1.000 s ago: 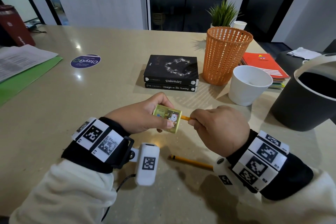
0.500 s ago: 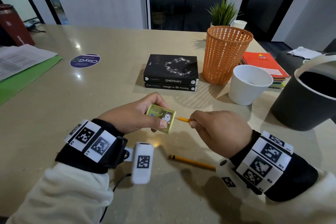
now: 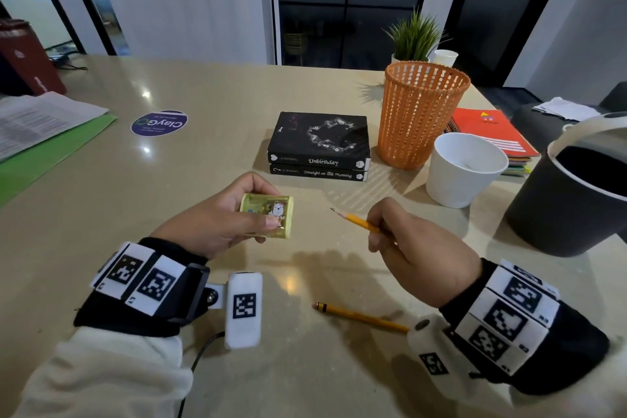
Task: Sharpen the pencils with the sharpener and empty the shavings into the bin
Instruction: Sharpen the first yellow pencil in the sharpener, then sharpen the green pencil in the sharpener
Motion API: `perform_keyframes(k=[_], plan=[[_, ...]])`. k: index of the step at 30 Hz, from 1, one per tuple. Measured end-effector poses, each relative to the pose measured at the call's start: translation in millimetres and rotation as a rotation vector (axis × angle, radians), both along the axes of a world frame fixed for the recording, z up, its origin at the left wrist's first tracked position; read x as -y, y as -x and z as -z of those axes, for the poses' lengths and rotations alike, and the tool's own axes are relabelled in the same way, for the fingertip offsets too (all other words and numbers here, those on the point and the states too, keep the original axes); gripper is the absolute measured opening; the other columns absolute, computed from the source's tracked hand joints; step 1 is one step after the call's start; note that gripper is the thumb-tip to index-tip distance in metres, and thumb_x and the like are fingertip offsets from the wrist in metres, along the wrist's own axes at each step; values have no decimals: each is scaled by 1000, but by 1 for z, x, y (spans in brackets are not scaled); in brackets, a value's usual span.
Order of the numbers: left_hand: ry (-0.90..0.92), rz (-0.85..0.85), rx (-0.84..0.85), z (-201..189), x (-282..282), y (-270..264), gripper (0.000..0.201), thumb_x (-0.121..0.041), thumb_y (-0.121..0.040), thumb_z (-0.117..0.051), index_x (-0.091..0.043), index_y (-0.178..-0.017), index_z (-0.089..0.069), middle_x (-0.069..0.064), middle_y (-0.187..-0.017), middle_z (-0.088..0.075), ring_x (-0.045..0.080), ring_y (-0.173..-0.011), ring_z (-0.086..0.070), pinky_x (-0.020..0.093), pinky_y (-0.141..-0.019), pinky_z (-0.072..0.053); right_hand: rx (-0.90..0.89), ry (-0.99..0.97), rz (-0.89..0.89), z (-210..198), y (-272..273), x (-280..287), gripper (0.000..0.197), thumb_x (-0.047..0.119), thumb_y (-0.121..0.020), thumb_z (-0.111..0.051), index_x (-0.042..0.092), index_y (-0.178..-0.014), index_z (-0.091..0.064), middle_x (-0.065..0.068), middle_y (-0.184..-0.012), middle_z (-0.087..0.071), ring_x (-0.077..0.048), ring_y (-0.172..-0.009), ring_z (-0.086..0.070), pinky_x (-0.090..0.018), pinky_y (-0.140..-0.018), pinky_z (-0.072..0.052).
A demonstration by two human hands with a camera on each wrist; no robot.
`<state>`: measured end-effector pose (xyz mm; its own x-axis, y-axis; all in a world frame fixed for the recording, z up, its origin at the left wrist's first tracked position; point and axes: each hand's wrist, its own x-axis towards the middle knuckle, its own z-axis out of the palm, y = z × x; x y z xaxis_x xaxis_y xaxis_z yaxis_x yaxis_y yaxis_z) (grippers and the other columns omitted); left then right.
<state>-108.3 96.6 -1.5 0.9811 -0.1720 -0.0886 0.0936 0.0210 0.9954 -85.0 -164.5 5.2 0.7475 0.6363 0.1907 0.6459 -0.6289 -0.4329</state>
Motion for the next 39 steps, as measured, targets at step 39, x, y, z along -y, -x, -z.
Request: perform_keyframes(k=[39], plan=[[2,41,43,0,-3,2,48,-23,-48,-73,-14,-90,-51,-5,-69,-65,6,-61,-60,18,-52,-48,-9,551,182,-11,-32,2,14,34,-88,-54,29,-99,-61,8,-97,-62,-14,-89,-55,-25,-69,-45]])
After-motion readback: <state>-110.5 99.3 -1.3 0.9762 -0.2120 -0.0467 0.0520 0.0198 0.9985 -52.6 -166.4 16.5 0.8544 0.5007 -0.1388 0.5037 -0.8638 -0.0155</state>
